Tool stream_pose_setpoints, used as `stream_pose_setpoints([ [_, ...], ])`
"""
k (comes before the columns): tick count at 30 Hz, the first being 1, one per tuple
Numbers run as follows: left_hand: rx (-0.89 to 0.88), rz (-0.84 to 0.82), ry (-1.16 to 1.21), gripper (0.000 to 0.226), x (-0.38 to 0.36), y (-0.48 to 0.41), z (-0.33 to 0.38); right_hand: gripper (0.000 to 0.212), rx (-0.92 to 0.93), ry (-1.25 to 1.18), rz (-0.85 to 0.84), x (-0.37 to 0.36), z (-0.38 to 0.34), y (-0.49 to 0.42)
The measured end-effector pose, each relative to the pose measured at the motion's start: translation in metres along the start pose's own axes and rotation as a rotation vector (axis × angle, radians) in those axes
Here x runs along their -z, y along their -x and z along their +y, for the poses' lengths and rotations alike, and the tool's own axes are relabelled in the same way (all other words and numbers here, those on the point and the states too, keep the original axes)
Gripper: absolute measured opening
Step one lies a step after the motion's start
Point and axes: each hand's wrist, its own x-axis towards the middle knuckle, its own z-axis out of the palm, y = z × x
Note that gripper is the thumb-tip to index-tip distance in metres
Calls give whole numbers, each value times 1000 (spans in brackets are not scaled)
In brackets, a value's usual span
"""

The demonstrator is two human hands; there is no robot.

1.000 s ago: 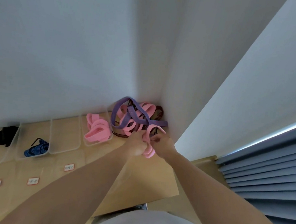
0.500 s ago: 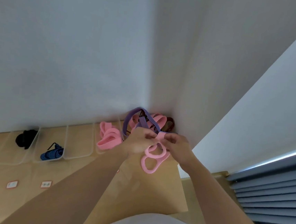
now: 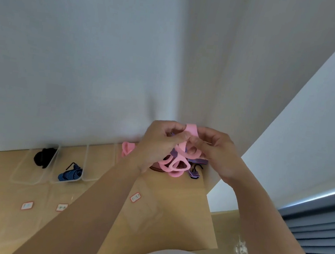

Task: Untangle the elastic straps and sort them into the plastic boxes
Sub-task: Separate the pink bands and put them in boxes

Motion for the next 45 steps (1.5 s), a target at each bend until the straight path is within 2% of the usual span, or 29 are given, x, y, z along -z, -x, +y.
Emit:
stream_pose_setpoints([
  [11, -182, 124, -107, 9, 13, 11, 54, 13, 213, 16, 182, -9, -48, -7],
  [17, -235, 179, -108, 10, 21, 12, 64, 9, 305, 52, 186, -9, -66, -7],
  [21, -249, 184, -108, 11, 26, 15, 69, 7, 310, 94, 137, -9, -78, -4],
  [27, -283, 2, 45, 22, 30, 25, 77, 11, 357, 185, 125, -10, -92, 5],
  [35, -356, 148, 86, 19, 30, 31, 82, 7, 383, 152, 159, -20, -103, 8],
  [45, -349, 211, 70, 15, 46, 40, 85, 9, 385, 80, 172, -42, -106, 3],
])
